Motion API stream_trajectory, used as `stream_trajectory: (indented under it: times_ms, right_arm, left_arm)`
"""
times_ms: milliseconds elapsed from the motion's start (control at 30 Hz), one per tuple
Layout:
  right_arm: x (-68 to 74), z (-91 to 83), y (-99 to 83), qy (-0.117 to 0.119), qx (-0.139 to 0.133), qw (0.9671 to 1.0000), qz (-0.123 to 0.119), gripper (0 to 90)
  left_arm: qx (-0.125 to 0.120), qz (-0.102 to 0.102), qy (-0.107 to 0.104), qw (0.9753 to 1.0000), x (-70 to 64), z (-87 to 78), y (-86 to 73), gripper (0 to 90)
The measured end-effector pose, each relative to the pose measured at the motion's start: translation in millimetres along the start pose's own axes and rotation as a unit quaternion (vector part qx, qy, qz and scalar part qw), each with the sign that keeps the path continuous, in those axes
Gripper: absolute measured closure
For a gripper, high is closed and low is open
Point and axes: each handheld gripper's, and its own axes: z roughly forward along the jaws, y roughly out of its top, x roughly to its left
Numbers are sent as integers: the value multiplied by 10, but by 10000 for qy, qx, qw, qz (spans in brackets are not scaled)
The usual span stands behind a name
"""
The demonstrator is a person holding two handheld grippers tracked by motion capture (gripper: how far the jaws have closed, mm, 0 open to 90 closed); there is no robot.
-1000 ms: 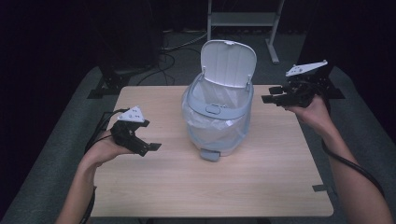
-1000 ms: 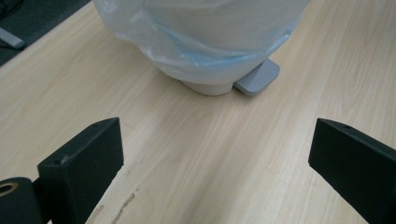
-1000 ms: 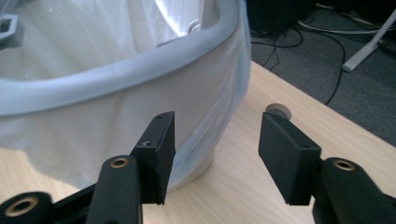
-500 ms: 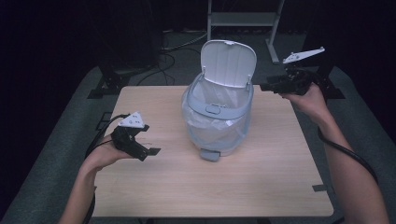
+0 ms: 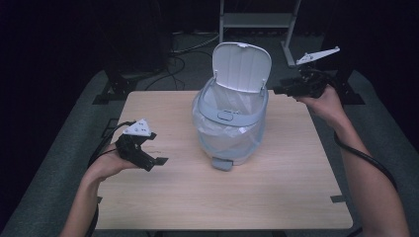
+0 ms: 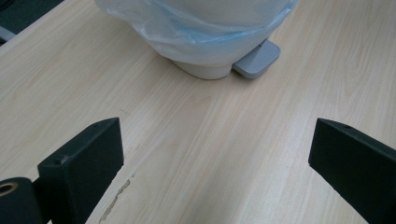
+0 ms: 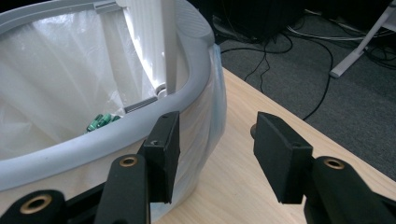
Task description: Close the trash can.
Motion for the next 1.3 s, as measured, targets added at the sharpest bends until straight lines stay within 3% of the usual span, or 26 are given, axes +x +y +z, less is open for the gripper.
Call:
stream_trajectory:
  times_ms: [233,733,1133,1300]
  right_arm:
    - [-64,29,86,-60,-8,10000,49,580]
    - [-244,117,301,-48,-74,9996,261,844]
    - [-232,222,432,-17,-85,9997,213,898]
    - [-184,219,494,97,-181,9997,156,897]
  left_arm:
    - [-7,-31,-1,10000,-1,-17,-24,22]
    - [35,-121,38,9999,12,-65,-113,22]
    - [65,-222,89,9997,45,-88,-189,22]
    - [75,-248,80,9996,42,-90,-212,22]
